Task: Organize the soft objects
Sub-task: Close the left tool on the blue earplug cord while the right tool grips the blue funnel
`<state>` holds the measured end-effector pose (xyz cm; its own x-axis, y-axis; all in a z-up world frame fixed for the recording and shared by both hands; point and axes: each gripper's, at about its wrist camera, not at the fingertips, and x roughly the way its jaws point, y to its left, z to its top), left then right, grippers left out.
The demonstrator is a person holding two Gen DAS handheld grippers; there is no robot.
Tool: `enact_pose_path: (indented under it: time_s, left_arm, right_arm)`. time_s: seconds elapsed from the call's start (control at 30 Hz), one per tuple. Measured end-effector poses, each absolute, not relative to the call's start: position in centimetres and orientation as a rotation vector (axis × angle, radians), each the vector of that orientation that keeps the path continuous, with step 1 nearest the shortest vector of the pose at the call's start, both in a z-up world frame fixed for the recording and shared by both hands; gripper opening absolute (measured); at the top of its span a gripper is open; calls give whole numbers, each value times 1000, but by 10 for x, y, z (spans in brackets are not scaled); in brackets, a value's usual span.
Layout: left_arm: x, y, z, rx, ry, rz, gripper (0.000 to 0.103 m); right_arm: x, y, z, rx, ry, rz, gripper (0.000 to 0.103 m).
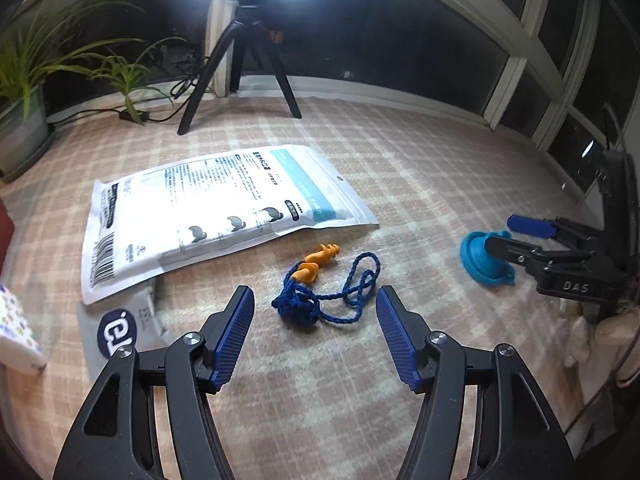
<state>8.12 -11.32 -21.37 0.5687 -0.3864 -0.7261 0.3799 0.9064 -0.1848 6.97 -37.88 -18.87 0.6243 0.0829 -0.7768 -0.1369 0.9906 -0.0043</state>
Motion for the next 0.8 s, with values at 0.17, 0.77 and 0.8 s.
enact_pose_path:
  time_s: [0.17,0.77,0.8]
  left_arm:
    - [89,-127,-224,31,860,-429,63]
    - [100,-132,-236,36,868,-383,30]
    - [100,-132,-235,36,868,-385,24]
  right_arm:
    - [75,-371,-196,-121,894,133,70]
    - [87,-371,-215,-113,925,135,63]
    - [87,-371,-216,-109,929,138,61]
